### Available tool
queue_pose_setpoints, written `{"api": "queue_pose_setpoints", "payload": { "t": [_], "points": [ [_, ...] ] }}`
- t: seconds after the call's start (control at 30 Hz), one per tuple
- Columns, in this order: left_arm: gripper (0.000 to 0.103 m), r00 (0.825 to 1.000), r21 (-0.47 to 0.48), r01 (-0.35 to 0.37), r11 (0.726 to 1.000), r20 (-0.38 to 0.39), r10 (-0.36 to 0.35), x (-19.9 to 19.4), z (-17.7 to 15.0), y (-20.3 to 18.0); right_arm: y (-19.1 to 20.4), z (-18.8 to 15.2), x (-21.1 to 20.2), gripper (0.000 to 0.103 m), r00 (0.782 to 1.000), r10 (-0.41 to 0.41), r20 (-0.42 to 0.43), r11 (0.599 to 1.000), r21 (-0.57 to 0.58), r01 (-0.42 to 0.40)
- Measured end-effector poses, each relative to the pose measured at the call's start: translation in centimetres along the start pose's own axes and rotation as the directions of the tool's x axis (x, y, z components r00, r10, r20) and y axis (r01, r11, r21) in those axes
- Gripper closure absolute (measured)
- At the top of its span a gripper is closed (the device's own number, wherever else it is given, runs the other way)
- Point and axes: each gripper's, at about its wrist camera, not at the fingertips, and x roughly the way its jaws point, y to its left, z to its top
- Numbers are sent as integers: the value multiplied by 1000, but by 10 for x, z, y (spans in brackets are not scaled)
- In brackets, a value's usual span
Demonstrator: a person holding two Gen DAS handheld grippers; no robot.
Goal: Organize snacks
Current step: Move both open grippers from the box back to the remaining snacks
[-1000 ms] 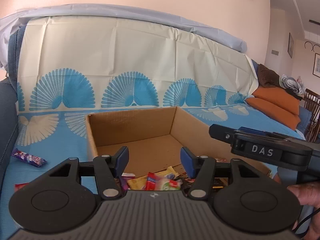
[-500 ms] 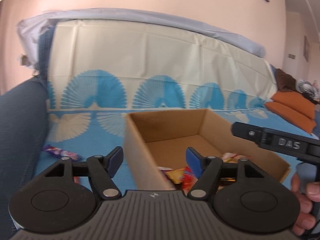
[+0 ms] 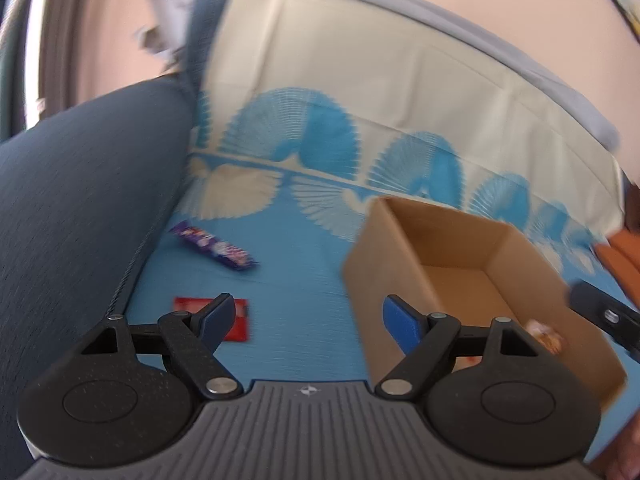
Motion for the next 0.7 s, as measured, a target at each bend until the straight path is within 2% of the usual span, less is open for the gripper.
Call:
{"api": "queue_pose_setpoints", "payload": {
  "t": [0.07, 0.17, 0.33, 0.4, 0.5, 0.7],
  "points": [
    [18, 999, -39, -47, 998, -17, 46, 9, 1, 11, 1, 0, 0, 21, 1000, 7, 0, 1000, -13, -7],
    [11, 996, -54, -92, 994, 13, 93, 18, -7, 26, 1, 0, 2, 20, 1000, 17, -3, 999, -28, -17],
    [10, 979, -81, -199, 977, -56, 195, 48, -19, 45, -5, 1, 7, 20, 1000, 18, -13, 1000, -16, -18],
    [7, 975, -101, -216, 971, -72, 209, 58, -17, 49, -8, 1, 10, 20, 1000, 18, -17, 1000, -1, -18],
    [0, 972, -78, -221, 972, -99, 213, 72, -17, 48, -7, 0, 15, 20, 1000, 17, -26, 1000, 8, -17],
    [1, 956, -6, -261, 965, -140, 258, 102, -19, 40, 0, -1, 28, 20, 998, 24, -51, 999, -31, -25]
  ]
}}
